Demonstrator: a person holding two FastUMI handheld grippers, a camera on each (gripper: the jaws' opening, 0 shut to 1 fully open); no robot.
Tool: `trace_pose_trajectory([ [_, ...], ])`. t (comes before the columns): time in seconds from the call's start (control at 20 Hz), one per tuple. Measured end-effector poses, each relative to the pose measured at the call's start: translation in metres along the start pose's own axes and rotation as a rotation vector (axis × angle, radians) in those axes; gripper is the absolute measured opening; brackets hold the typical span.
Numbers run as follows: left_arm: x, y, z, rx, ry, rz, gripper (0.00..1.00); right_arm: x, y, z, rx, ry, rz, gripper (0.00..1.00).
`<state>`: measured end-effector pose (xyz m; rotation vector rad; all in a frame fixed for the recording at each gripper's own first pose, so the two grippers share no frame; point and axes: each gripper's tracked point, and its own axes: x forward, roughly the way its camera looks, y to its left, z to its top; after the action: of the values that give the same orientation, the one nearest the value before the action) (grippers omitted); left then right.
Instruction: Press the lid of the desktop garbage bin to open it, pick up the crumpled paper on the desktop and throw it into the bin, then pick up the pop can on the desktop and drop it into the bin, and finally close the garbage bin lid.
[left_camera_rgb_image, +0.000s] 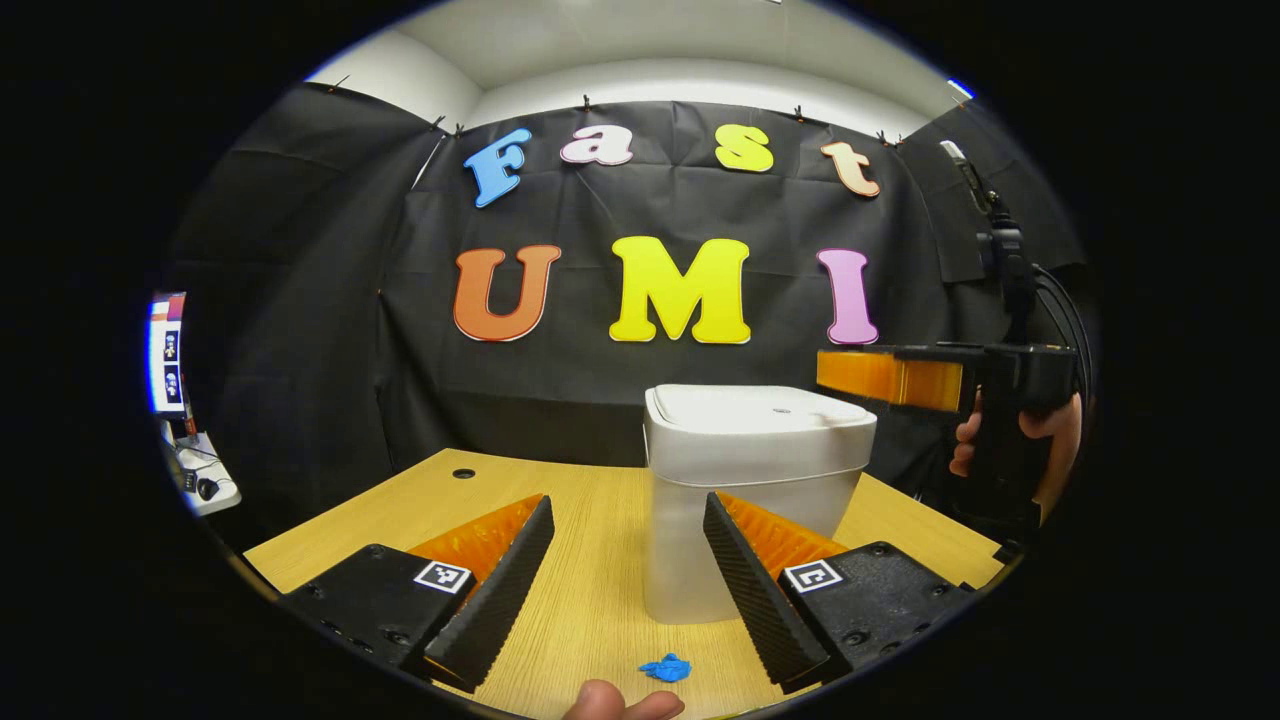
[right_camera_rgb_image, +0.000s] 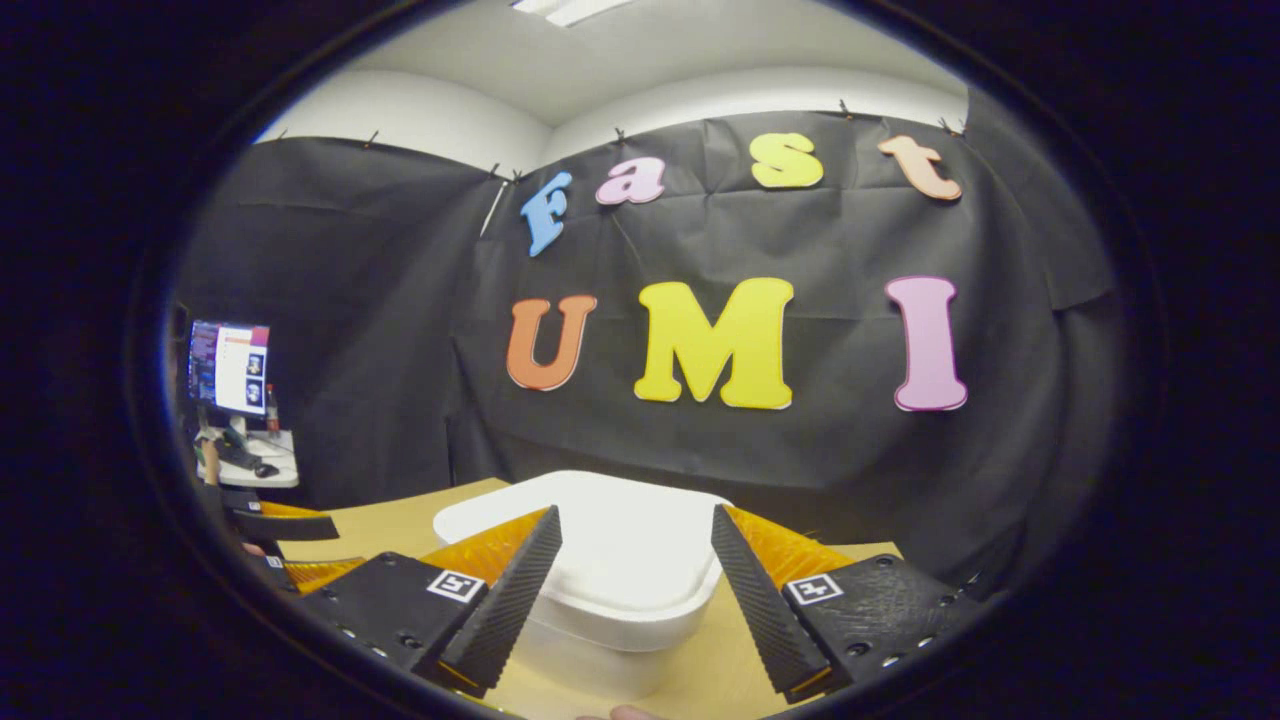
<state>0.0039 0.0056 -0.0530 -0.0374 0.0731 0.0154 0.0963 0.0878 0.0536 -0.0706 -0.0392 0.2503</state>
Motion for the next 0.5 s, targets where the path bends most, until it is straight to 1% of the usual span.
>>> trace_pose_trajectory([
  [0.05, 0.000, -0.001, 0.000, 0.001, -0.002, -0.003, 0.98, 0.001, 0.008, 0.001, -0.010, 0.003, 0.026, 0.95],
  [0.15, -0.002, -0.001, -0.001, 0.008, -0.001, -0.006, 0.98, 0.005, -0.001, -0.005, -0.027, 0.035, -0.017, 0.51],
  [0.2, -0.003, 0.000, 0.000, 0.014, -0.003, -0.003, 0.98, 0.008, 0.000, -0.007, -0.004, 0.051, -0.005, 0.28],
  [0.25, -0.002, 0.001, 0.000, 0.018, -0.004, -0.001, 0.98, 0.011, 0.006, -0.010, 0.022, 0.071, 0.023, 0.06],
  [0.35, -0.002, 0.003, 0.000, 0.017, 0.001, 0.001, 0.98, 0.018, 0.007, -0.011, 0.043, 0.116, 0.046, 0.05],
  [0.4, -0.001, 0.003, 0.000, 0.015, 0.001, 0.000, 0.98, 0.017, 0.005, -0.011, 0.047, 0.133, 0.042, 0.05],
  [0.45, 0.000, 0.002, 0.001, 0.012, 0.000, -0.001, 0.98, 0.025, 0.008, -0.019, 0.060, 0.154, 0.061, 0.00],
  [0.5, 0.000, 0.002, 0.002, 0.009, -0.001, -0.003, 0.98, 0.027, 0.010, -0.023, 0.069, 0.180, 0.078, 0.00],
])
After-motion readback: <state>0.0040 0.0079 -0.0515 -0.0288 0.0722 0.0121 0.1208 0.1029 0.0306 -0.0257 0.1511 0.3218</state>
